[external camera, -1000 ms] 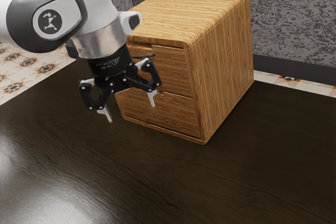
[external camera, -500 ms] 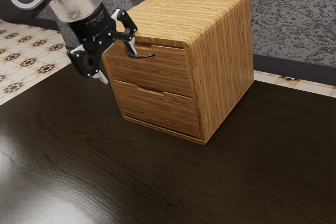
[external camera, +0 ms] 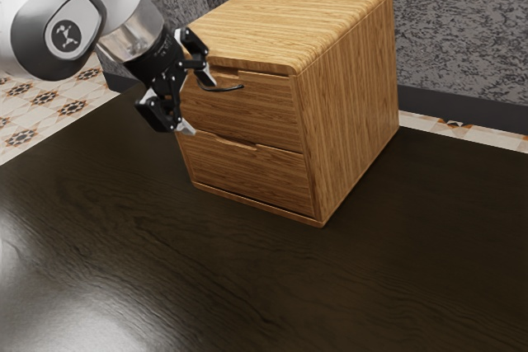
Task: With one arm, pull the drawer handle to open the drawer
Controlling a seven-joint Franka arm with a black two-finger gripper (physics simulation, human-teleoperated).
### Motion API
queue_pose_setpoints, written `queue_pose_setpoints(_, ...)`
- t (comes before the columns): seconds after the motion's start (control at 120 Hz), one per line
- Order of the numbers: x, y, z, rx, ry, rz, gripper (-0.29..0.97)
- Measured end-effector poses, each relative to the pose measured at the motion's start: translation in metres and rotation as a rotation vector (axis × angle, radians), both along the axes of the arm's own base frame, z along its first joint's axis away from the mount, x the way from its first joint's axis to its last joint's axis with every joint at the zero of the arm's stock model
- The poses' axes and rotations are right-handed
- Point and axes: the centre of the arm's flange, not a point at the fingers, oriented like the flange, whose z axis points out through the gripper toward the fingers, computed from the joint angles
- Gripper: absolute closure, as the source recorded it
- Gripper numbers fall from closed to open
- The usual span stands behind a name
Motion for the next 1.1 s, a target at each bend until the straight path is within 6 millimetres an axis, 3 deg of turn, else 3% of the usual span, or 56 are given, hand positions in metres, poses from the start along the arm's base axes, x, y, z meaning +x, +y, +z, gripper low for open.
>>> queue_pose_setpoints(0.317,0.004,-0.002,0.002,0.033,-0.038,0.012,0.01)
queue_pose_setpoints(0.433,0.006,-0.001,-0.007,0.045,-0.027,0.002,0.02)
queue_pose_setpoints(0.967,0.011,0.008,-0.002,0.077,-0.058,-0.034,0.38)
queue_pose_setpoints(1.1,0.021,0.008,-0.005,0.083,-0.068,-0.045,0.43)
